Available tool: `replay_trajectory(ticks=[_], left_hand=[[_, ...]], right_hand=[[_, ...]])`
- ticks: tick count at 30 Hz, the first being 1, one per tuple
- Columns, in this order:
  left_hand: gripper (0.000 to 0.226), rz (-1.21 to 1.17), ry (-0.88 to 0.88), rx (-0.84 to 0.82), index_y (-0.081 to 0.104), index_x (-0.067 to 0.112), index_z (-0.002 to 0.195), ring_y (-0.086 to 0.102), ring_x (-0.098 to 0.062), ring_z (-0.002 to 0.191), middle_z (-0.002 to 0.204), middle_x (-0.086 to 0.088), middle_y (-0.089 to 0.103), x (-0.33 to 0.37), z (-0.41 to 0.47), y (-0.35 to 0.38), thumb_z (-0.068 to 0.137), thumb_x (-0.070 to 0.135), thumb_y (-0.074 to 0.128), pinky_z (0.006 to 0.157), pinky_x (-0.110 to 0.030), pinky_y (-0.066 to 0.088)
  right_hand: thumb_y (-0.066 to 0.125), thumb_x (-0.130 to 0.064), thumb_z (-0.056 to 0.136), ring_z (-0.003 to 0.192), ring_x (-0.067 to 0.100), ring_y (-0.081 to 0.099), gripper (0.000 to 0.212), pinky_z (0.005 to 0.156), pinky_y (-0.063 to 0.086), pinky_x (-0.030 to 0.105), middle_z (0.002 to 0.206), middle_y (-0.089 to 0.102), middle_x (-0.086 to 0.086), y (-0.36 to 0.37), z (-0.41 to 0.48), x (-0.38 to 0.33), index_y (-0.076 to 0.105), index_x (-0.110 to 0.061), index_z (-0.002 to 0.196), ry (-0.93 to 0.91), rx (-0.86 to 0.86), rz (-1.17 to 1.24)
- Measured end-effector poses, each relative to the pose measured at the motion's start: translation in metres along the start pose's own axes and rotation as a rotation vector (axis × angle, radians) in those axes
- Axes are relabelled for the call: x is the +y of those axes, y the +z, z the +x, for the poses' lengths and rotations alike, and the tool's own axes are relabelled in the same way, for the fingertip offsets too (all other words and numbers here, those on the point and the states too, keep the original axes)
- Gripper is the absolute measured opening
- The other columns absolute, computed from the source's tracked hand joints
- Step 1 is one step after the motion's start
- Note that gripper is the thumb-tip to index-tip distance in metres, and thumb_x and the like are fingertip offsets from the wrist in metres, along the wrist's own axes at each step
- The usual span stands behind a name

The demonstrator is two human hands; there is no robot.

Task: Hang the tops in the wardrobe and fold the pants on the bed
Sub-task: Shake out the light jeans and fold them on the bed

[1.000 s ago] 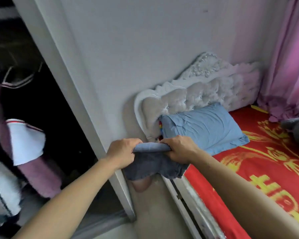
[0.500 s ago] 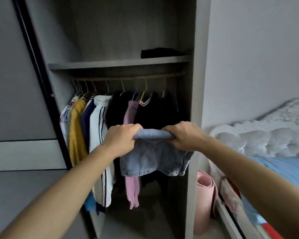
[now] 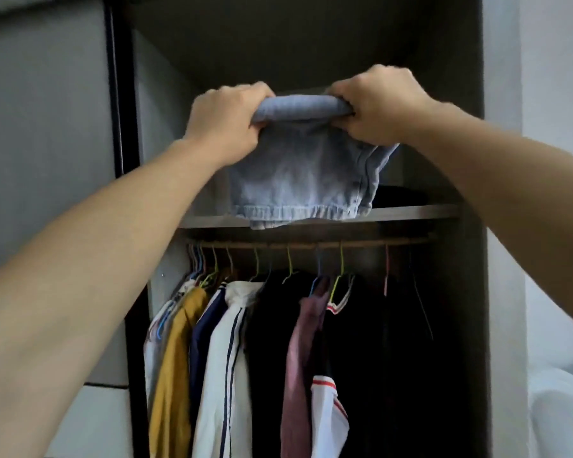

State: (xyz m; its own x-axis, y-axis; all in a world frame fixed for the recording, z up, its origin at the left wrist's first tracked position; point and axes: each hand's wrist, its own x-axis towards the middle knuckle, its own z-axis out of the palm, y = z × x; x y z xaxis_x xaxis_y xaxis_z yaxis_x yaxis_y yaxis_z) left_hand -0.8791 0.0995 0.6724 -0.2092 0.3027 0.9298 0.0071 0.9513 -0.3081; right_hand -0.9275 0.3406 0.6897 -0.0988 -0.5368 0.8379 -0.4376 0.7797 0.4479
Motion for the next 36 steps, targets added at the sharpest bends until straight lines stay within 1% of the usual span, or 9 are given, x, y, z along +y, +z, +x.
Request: replay_trajectory(ticks=[5,8,10,14,15,22,27,31,36], left_hand=[[0.036,0.09,-0.042,0.166,0.056,0.022,0.118,0.062,-0.037,0.096,0.111,-0.007,0.066,-0.032,0.063,0.057,0.083,0.013,0.059,0.074,-0.045,0.047],[0.046,0.12,-0.037,0.223,0.058,0.012,0.126,0.061,-0.034,0.108,0.121,-0.011,0.064,-0.043,0.046,0.113,0.081,0.004,0.059,0.09,-0.045,0.046],[0.051,0.094,-0.04,0.078,0.057,0.012,0.13,0.059,-0.036,0.112,0.126,-0.013,0.061,-0.048,0.019,0.153,0.08,0.002,0.059,0.095,-0.045,0.045],[0.048,-0.136,-0.121,-0.581,0.052,0.026,0.136,0.058,-0.033,0.116,0.131,-0.009,0.061,-0.068,-0.027,0.215,0.089,0.02,0.061,0.094,-0.041,0.048],[0.048,-0.21,-0.135,-0.658,0.052,0.026,0.137,0.058,-0.031,0.117,0.131,-0.008,0.061,-0.074,-0.029,0.222,0.09,0.025,0.062,0.095,-0.039,0.047],[0.059,-0.439,0.035,-0.622,0.051,0.028,0.135,0.058,-0.017,0.113,0.126,0.006,0.062,-0.107,-0.029,0.242,0.083,0.049,0.07,0.097,-0.038,0.047],[0.061,-0.443,0.035,-0.559,0.06,0.025,0.128,0.06,-0.022,0.108,0.121,0.003,0.065,-0.123,-0.017,0.25,0.075,0.051,0.077,0.091,-0.035,0.048],[0.047,-0.319,-0.002,-0.531,0.06,0.028,0.118,0.056,-0.023,0.093,0.112,0.001,0.063,-0.119,-0.014,0.264,0.075,0.038,0.077,0.073,-0.035,0.044],[0.042,-0.044,0.135,-0.297,0.051,0.016,0.118,0.058,-0.034,0.101,0.112,-0.011,0.057,-0.124,-0.021,0.283,0.081,0.013,0.07,0.069,-0.039,0.038]], right_hand=[[0.051,-0.03,0.09,0.094,0.041,0.065,0.037,0.074,0.048,0.045,0.109,0.069,0.009,0.056,0.066,0.033,0.055,-0.026,0.127,0.029,0.164,-0.118],[0.048,-0.029,0.092,0.103,0.038,0.064,0.042,0.077,0.052,0.047,0.12,0.066,0.008,0.113,0.06,0.028,0.052,-0.022,0.133,0.02,0.187,-0.063],[0.049,-0.03,0.092,0.106,0.036,0.063,0.042,0.078,0.052,0.045,0.123,0.065,0.008,0.157,0.046,0.021,0.054,-0.023,0.133,0.045,0.079,-0.013],[0.065,-0.042,0.092,0.101,0.025,0.063,0.041,0.085,0.053,0.041,0.113,0.066,0.001,0.222,0.024,0.004,0.059,-0.028,0.129,0.107,-0.602,0.313],[0.067,-0.045,0.09,0.102,0.023,0.062,0.047,0.089,0.053,0.04,0.114,0.065,0.0,0.229,0.021,0.002,0.058,-0.027,0.133,0.154,-0.669,0.402],[0.066,-0.051,0.087,0.1,0.024,0.064,0.048,0.085,0.053,0.041,0.112,0.07,0.0,0.26,0.019,-0.007,0.06,-0.029,0.129,0.21,-0.456,0.299],[0.069,-0.059,0.081,0.092,0.017,0.061,0.055,0.081,0.055,0.037,0.105,0.067,-0.009,0.251,0.034,-0.015,0.06,-0.035,0.129,0.28,-0.534,0.215],[0.067,-0.052,0.086,0.083,0.019,0.062,0.033,0.072,0.052,0.036,0.089,0.067,-0.008,0.248,0.046,-0.028,0.067,-0.033,0.113,0.283,-0.564,0.098],[0.06,-0.041,0.095,0.081,0.02,0.058,0.024,0.07,0.041,0.03,0.084,0.06,-0.005,0.251,0.049,-0.047,0.067,-0.026,0.112,0.278,-0.519,0.015]])
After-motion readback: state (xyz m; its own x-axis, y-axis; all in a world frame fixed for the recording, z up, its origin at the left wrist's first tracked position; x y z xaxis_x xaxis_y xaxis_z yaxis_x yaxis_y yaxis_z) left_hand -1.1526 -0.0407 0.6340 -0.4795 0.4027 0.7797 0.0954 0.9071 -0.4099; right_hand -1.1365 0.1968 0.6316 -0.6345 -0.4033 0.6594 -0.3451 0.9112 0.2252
